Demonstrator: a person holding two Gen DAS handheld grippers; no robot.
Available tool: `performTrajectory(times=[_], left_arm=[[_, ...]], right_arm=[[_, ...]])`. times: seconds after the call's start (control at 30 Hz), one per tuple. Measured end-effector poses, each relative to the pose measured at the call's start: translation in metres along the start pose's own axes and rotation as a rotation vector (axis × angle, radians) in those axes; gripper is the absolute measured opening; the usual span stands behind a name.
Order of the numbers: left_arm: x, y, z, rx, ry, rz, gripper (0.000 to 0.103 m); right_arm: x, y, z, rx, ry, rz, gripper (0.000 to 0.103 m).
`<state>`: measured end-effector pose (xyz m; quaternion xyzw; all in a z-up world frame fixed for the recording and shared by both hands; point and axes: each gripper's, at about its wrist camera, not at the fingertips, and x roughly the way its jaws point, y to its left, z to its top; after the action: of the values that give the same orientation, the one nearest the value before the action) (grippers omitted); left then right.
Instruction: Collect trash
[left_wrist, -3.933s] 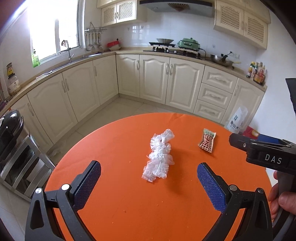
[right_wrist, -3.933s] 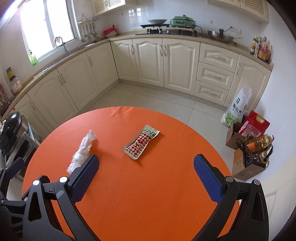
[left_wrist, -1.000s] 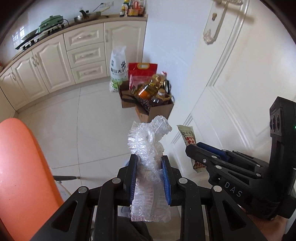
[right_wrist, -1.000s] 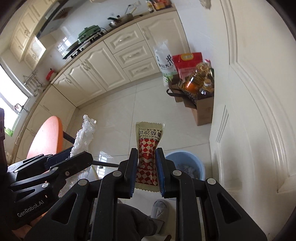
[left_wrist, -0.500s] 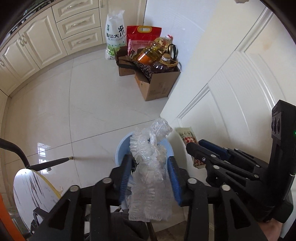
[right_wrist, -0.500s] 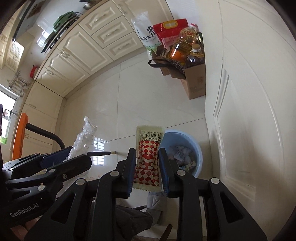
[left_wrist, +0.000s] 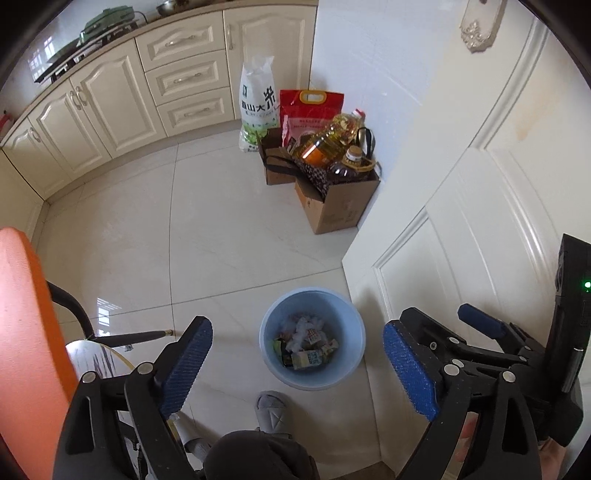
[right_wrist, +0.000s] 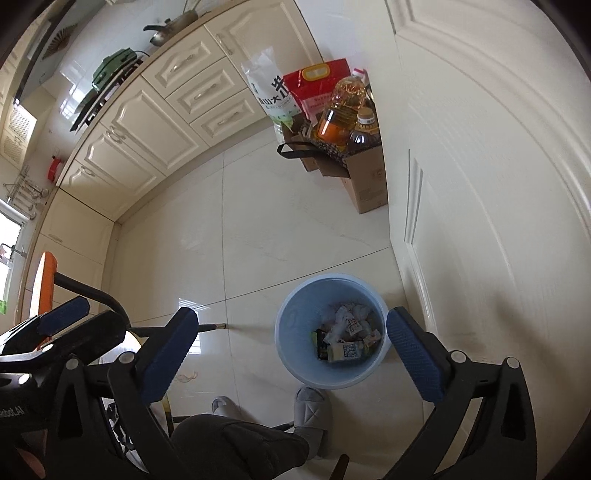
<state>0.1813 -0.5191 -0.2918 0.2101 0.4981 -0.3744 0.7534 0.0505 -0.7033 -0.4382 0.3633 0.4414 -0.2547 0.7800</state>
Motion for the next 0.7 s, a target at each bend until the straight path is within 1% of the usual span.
performTrajectory(times=[0.03, 0.07, 0.13, 0.23, 0.33, 0.4, 0.5, 0.6, 0.7], left_arm=[[-0.011, -0.001, -0.005, 0.004, -0.018, 0.006, 0.098], [-0.021, -0.002, -0.010, 0.009, -0.036, 0.016, 0.100], [-0.040, -0.003, -0.021, 0.017, -0.073, 0.027, 0.100], [-0.075, 0.003, -0.043, -0.009, -0.133, 0.043, 0.100], [-0.123, 0.016, -0.075, -0.044, -0.230, 0.054, 0.101], [-0.159, 0.026, -0.100, -0.070, -0.305, 0.074, 0.101], [-0.214, 0.043, -0.148, -0.120, -0.414, 0.119, 0.102], [-0.267, 0.056, -0.201, -0.183, -0.516, 0.172, 0.102], [-0.307, 0.067, -0.257, -0.239, -0.591, 0.240, 0.102]], right_arm=[[-0.007, 0.003, 0.000, 0.007, -0.009, 0.006, 0.103], [-0.015, 0.005, -0.001, 0.013, -0.020, 0.011, 0.103], [-0.032, 0.012, -0.001, 0.012, -0.038, 0.020, 0.103], [-0.061, 0.027, -0.004, -0.006, -0.072, 0.020, 0.103], [-0.097, 0.050, -0.007, -0.049, -0.125, 0.038, 0.103], [-0.126, 0.071, -0.012, -0.091, -0.167, 0.050, 0.103], [-0.171, 0.111, -0.025, -0.165, -0.238, 0.077, 0.103], [-0.214, 0.155, -0.046, -0.258, -0.305, 0.118, 0.103], [-0.252, 0.199, -0.073, -0.336, -0.368, 0.158, 0.103]])
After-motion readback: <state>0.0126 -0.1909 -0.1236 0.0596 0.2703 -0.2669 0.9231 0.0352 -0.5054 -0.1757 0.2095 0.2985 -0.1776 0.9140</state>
